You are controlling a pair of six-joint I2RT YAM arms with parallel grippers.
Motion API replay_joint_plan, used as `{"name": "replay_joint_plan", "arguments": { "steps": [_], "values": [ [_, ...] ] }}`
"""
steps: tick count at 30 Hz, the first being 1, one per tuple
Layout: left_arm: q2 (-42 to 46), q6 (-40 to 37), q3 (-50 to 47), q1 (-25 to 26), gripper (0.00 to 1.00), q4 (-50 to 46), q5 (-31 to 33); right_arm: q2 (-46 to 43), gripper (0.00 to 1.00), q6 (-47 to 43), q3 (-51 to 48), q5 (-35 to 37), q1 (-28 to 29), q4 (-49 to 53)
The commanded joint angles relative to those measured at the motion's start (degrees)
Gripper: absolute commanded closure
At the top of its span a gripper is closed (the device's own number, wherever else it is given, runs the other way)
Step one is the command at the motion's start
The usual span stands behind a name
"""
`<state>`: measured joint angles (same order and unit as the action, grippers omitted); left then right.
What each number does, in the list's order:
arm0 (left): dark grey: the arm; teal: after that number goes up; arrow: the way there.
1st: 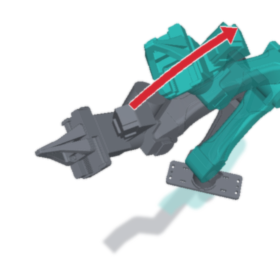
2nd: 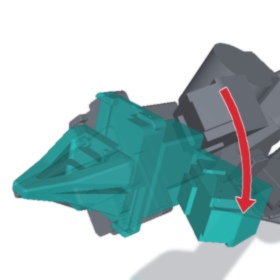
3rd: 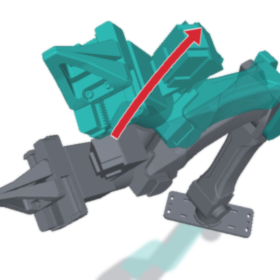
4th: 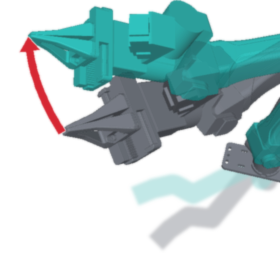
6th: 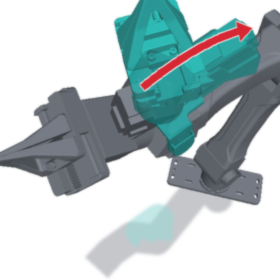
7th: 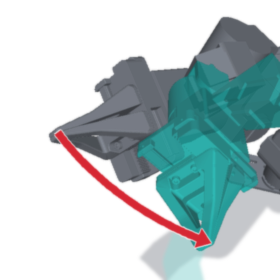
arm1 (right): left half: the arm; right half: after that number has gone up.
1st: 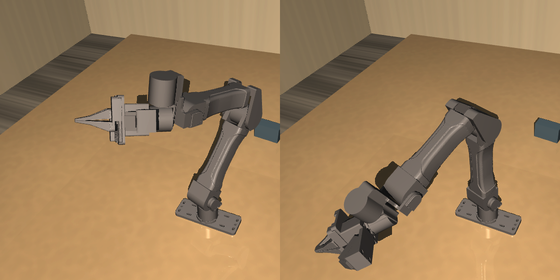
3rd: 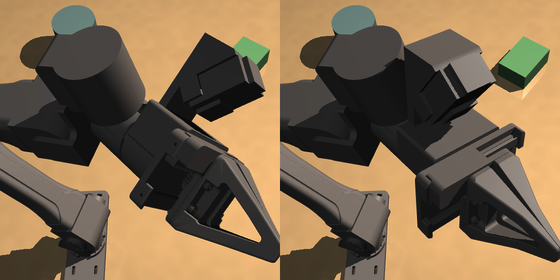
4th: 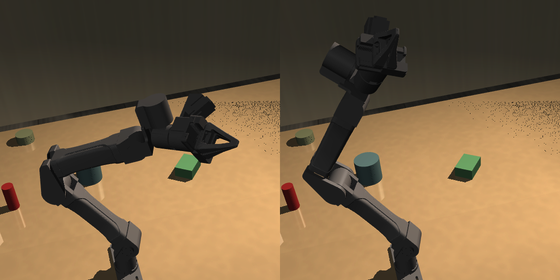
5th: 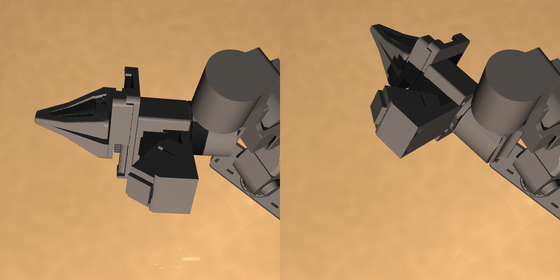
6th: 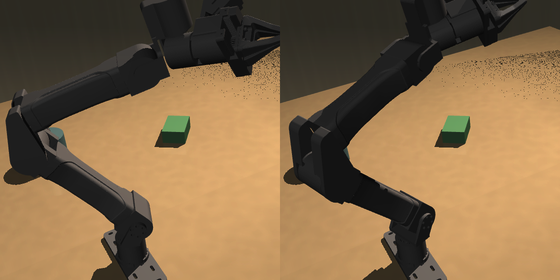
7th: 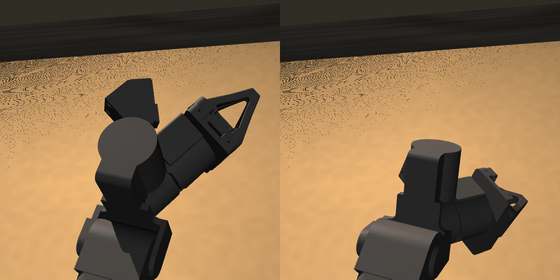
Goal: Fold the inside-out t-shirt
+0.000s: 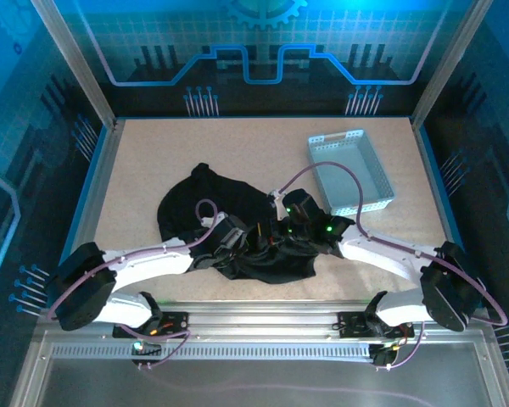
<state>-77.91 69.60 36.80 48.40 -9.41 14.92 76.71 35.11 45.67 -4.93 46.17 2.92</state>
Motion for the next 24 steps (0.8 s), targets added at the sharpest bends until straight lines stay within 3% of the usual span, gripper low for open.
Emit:
{"name": "replay_joint_plan", "arguments": {
  "steps": [1,5,19,24],
  "values": [
    [-1.0,-1.9,1.1,-0.7,0.88,1.4,1.3,-1.2,1.0,-0.4,-0.9,0.7,0.7,-1.1],
    [0.5,-2.5,1.3,-0.7,1.0,0.4,1.8,-1.1,1.0,-0.9,-1.0,2.5,1.0,-0.3],
    [12.9,-5.5,1.4,-0.1,1.0,-0.4,-1.1,3.6,1.0,-4.9,0.9,11.1,2.9,3.7],
    [17.8,-5.7,-0.7,-0.2,1.0,2.1,-2.6,6.8,1.0,-2.6,3.2,13.9,0.3,7.7]
  ]
}}
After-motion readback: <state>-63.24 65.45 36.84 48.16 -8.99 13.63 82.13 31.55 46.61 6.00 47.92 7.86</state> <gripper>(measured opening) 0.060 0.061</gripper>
